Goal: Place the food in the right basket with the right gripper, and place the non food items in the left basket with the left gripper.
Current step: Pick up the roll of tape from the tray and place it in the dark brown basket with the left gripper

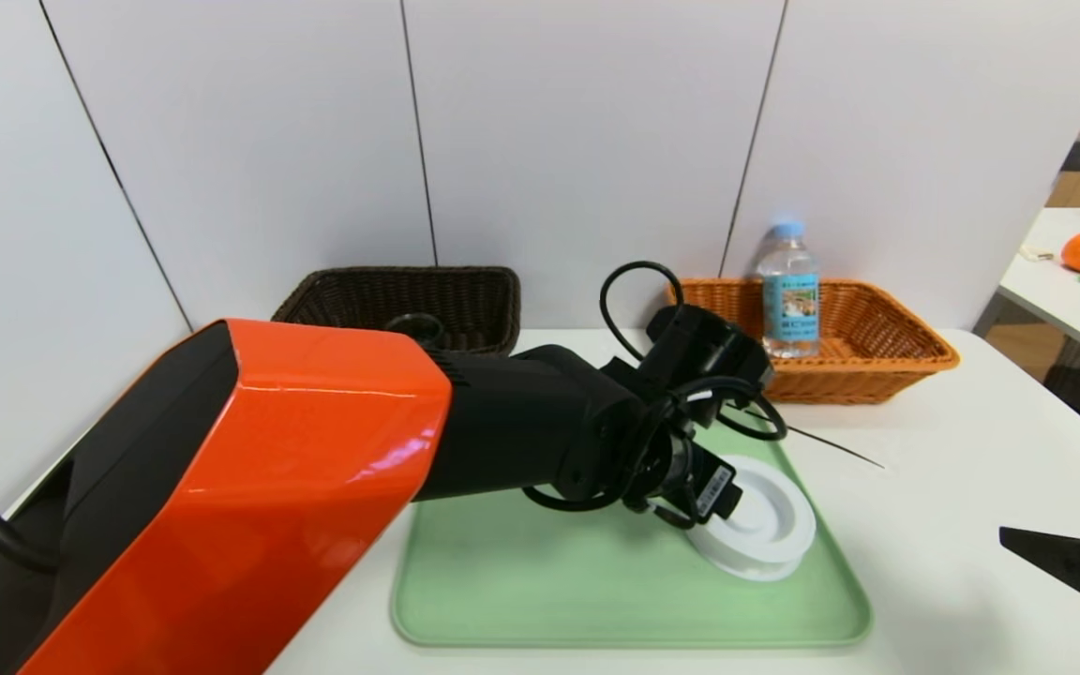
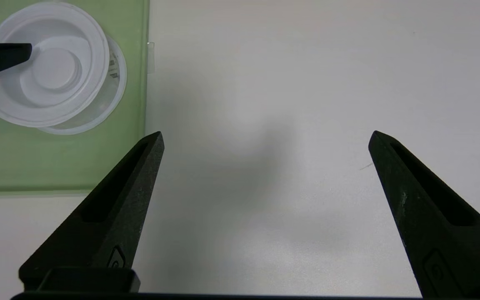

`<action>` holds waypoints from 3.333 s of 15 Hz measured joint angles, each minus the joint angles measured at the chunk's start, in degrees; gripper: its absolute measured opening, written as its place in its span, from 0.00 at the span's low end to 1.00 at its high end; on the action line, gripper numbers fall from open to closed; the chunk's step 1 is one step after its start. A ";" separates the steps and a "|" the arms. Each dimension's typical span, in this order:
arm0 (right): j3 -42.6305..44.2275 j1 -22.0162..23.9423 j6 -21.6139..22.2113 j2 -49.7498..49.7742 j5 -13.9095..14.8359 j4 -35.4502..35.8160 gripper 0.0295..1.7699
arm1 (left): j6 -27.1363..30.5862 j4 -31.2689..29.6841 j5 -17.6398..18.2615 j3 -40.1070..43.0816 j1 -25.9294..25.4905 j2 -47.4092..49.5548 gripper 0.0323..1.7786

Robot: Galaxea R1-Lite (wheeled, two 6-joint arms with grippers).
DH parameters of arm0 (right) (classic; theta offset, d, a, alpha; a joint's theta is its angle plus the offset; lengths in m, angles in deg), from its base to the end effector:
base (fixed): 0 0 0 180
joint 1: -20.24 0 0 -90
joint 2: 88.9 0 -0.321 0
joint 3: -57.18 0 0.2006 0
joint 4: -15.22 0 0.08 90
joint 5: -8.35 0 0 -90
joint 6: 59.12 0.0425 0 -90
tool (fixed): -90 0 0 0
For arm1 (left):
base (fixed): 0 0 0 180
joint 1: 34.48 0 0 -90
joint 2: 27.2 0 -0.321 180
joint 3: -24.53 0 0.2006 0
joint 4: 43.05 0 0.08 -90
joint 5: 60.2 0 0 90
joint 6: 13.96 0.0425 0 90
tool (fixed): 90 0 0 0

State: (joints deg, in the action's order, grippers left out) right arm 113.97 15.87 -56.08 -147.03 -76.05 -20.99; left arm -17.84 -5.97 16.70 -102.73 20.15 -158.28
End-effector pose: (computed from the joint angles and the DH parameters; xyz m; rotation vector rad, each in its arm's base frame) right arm 0.1280 0.0056 0.1934 -0.0058 0.6520 -0.0380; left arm 0.2989 -0.4045 0.1491 0.3434 0.6272 -0.6709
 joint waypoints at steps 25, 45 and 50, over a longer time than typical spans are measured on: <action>0.30 0.00 0.01 0.38 -0.78 0.02 0.96 | -6.53 6.68 -2.89 -4.46 -0.17 -2.32 0.95; 1.50 0.00 0.00 0.50 -0.85 -0.22 0.96 | -6.57 7.59 -2.80 -6.03 0.22 -2.43 0.05; 1.46 -0.05 0.04 0.57 -0.89 -0.22 0.96 | -6.31 9.30 -2.80 -7.61 -0.50 0.93 0.05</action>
State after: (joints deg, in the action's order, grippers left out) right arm 115.43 15.82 -56.04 -146.45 -76.94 -21.21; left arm -24.16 3.33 13.90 -110.34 19.65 -157.36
